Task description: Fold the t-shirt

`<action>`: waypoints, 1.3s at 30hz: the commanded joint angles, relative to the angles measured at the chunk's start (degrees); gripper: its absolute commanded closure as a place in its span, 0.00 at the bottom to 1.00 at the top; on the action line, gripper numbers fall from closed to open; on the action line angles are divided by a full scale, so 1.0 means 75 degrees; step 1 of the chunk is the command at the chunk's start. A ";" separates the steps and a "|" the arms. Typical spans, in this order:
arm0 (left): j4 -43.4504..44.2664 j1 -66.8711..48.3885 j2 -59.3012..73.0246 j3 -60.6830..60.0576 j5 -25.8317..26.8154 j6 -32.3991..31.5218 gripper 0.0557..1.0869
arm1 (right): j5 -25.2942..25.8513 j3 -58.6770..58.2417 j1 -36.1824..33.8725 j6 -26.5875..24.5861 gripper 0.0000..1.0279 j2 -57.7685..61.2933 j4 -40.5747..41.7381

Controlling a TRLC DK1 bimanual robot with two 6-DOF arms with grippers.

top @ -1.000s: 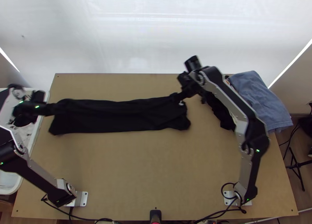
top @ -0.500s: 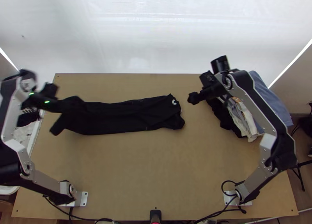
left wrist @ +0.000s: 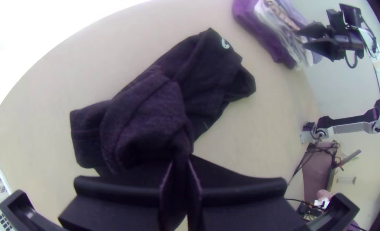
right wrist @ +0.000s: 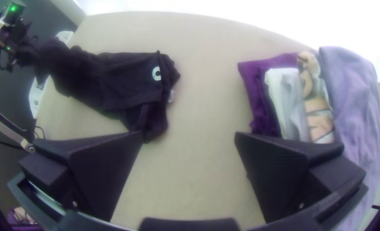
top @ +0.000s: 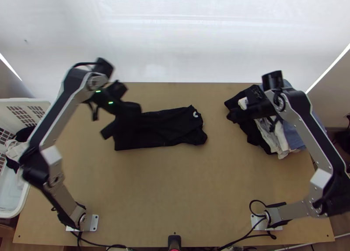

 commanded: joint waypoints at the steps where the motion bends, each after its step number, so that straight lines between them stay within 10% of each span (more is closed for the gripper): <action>1: 0.0045 -0.1067 0.1518 0.1807 -0.0055 -0.0406 0.97 | -0.0081 -0.0812 -0.0607 -0.0062 0.04 -0.0759 0.0064; 10: 0.1217 -0.2204 0.2842 0.2510 -0.0043 -0.0605 0.97 | -0.0093 -0.1644 -0.0994 -0.0015 0.03 -0.1321 0.0076; 11: 0.1381 -0.2345 0.2889 0.2510 0.0027 -0.0628 0.87 | -0.0093 -0.1761 -0.0994 -0.0004 0.04 -0.1356 0.0123; 13: 0.1568 -0.2556 0.2971 0.2510 0.0179 -0.0663 0.14 | -0.0093 -0.2030 -0.0982 0.0078 0.04 -0.1427 0.0263; 14: 0.1580 -0.2626 0.2971 0.2510 0.0472 -0.0640 0.05 | -0.0093 -0.2206 -0.0935 0.0090 0.04 -0.1474 0.0357; 24: 0.3596 -0.1864 0.1998 0.2322 0.0777 -0.2117 0.04 | -0.0081 -0.3202 0.0084 0.0910 0.04 -0.1591 0.1330; 39: 0.2799 -0.0247 0.0850 0.0412 0.0613 -0.1284 0.04 | -0.0245 -0.1198 0.1608 0.1965 0.04 0.1175 0.2584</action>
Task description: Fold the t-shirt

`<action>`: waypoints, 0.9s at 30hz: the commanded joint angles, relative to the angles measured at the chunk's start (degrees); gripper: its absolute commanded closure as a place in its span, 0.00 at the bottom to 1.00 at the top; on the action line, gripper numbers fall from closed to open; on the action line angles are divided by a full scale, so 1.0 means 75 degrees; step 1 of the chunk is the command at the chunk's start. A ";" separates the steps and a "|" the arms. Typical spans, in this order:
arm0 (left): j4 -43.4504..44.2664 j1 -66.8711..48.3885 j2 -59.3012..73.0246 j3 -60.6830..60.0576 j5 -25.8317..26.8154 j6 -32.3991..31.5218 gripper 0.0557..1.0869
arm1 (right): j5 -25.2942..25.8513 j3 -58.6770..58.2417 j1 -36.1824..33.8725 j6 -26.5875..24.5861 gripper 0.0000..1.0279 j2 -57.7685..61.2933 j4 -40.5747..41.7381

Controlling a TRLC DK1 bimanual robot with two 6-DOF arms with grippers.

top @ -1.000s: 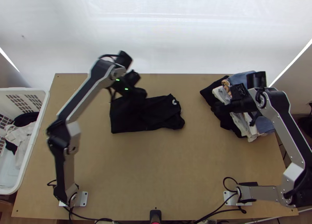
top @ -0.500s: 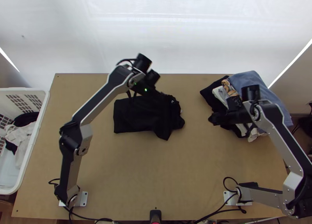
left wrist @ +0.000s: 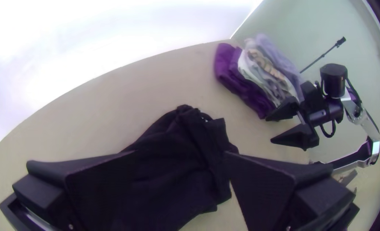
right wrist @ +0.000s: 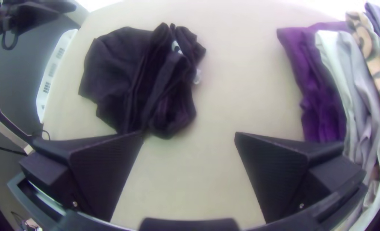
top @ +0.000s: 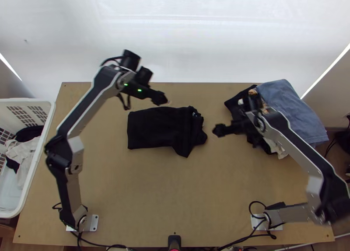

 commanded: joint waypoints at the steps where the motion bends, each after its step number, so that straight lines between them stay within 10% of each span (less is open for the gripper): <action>1: -0.0115 0.0645 -0.0587 -0.0909 -0.0192 0.0187 0.04 | -0.0021 0.1496 0.0638 0.0465 0.04 0.1791 0.0389; 17: -0.0010 0.0891 -0.0915 -0.1354 -0.0778 0.0445 0.04 | 0.3741 0.4496 0.2806 0.0441 0.04 0.4615 -0.0044; 27: -0.0022 0.1020 -0.0974 -0.1190 -0.0801 0.0586 0.04 | 0.4186 0.4461 0.2302 0.0676 0.04 0.4615 -0.0267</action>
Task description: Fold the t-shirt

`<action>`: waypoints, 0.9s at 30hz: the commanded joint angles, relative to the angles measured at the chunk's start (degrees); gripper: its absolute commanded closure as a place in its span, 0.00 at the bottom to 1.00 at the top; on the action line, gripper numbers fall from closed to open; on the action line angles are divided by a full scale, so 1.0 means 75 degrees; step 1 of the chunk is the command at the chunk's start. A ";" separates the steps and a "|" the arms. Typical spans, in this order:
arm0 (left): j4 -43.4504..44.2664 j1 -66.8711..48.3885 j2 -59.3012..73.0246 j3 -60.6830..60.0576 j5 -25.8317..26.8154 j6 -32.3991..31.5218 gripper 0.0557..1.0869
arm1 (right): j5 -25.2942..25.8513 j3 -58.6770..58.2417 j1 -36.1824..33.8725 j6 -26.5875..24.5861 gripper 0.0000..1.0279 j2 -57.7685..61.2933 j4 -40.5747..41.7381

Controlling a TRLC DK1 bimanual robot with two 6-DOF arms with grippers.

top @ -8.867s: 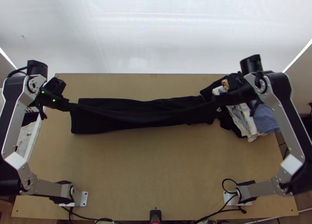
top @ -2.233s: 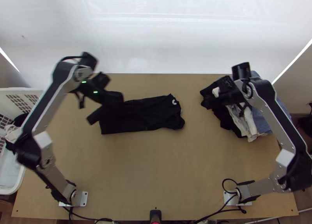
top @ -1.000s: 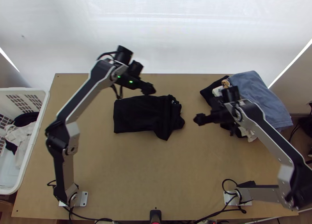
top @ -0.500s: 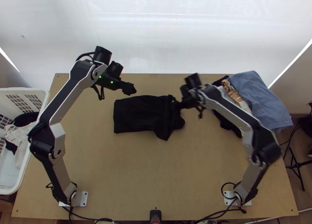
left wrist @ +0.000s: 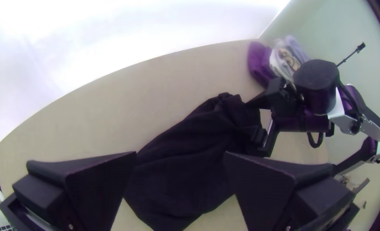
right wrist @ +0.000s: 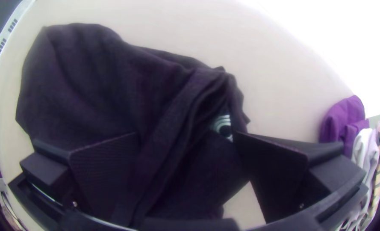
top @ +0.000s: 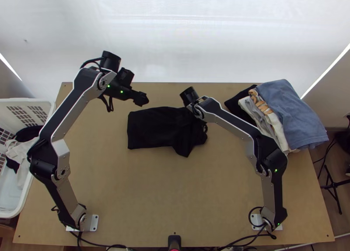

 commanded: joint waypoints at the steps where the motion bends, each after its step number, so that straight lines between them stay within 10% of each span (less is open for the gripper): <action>1: -0.0004 0.0134 -0.0070 0.0081 -0.0023 0.0079 0.04 | 0.0477 0.0048 -0.0339 0.0175 0.04 -0.0071 -0.0144; 11: -0.0004 0.0228 0.0023 0.0444 -0.0023 0.0172 0.04 | -0.0566 -0.0174 -0.0831 0.0796 0.04 -0.0013 -0.1035; 19: -0.0156 0.0275 0.0023 0.0467 -0.0035 0.0243 0.04 | -0.3859 -0.0151 -0.1546 0.1159 0.04 0.0257 -0.1105; 27: -0.0227 0.0333 0.0035 0.0596 -0.0082 0.0254 0.04 | -0.5570 0.0107 -0.2015 0.1147 0.04 0.0585 -0.1094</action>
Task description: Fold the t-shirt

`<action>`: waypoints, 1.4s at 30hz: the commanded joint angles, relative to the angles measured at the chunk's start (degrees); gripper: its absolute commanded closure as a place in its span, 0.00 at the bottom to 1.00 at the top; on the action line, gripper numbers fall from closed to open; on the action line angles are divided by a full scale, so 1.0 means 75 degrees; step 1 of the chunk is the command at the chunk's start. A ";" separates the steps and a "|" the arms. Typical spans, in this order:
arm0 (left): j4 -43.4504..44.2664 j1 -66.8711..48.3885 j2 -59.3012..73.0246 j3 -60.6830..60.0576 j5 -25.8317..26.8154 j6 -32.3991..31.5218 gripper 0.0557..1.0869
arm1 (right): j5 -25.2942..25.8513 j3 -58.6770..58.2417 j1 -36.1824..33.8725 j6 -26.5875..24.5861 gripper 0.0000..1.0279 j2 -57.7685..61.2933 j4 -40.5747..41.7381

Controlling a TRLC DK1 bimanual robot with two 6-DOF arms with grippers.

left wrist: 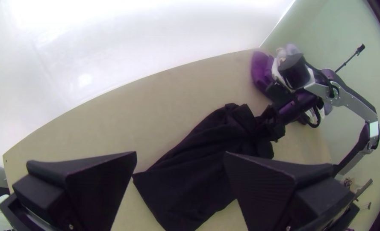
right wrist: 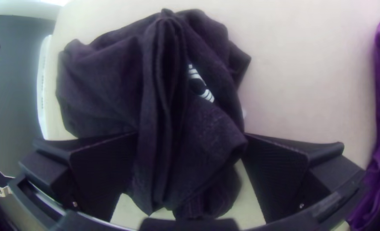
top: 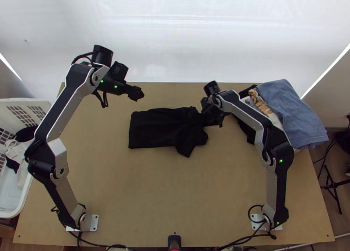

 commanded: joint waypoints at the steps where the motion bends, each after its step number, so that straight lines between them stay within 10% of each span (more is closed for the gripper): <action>1: -0.0096 0.0068 0.0003 0.0095 -0.0056 0.0024 0.04 | -0.1473 0.0186 -0.0386 0.0011 0.04 0.0259 0.0005; 9: -0.0190 0.0197 -0.0044 0.0236 -0.0114 0.0036 0.04 | -0.1590 0.0737 -0.0034 -0.0048 0.21 0.0563 0.0064; 14: -0.0295 0.0267 -0.0091 0.0341 -0.0149 0.0048 0.04 | -0.1461 0.0690 0.0060 0.0104 0.97 0.0446 0.0673; 42: -0.0307 0.0384 -0.0044 0.0423 -0.0138 0.0059 0.04 | -0.2434 0.3537 -0.2917 0.1183 0.97 -0.2472 0.0005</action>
